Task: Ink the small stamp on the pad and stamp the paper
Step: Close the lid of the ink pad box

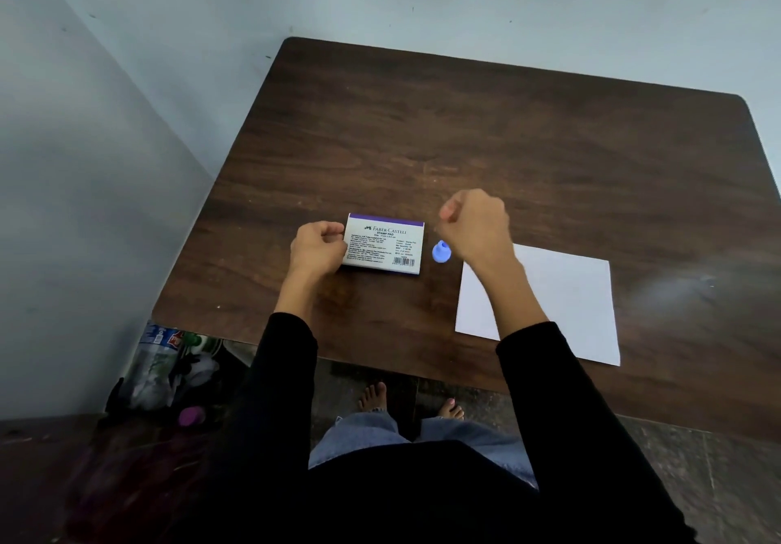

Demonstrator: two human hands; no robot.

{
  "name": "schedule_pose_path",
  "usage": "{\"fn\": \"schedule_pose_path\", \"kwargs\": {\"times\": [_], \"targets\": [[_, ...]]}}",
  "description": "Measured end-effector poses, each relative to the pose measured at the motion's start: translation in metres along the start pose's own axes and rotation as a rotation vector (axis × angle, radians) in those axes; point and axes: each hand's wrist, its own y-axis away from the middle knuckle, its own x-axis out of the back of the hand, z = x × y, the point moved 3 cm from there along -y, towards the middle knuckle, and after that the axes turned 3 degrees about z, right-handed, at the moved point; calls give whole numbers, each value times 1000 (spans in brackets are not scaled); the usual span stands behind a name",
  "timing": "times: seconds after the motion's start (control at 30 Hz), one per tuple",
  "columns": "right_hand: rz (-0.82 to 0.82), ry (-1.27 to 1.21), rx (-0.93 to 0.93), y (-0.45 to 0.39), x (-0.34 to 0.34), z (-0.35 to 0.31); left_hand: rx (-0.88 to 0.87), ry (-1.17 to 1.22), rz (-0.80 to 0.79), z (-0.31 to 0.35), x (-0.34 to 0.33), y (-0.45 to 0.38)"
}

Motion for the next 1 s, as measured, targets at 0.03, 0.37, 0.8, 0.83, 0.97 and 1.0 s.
{"fn": "schedule_pose_path", "kwargs": {"times": [0.03,0.37,0.8,0.83,0.97,1.0], "targets": [[3,5,4,-3,3,4,1,-6,5,1,0,1],[-110,61,118,3,-29,24,-2,-46,26,7,-2,3],[-237,270,-249,2,15,82,-237,-205,135,35,-13,21],[-239,280,-241,4,12,84,-257,-203,126,38,-17,22],[-247,296,-206,6,5,85,-279,-201,95,48,-30,27],[-246,291,-204,5,6,84,-276,-207,90,50,-32,28]]}}
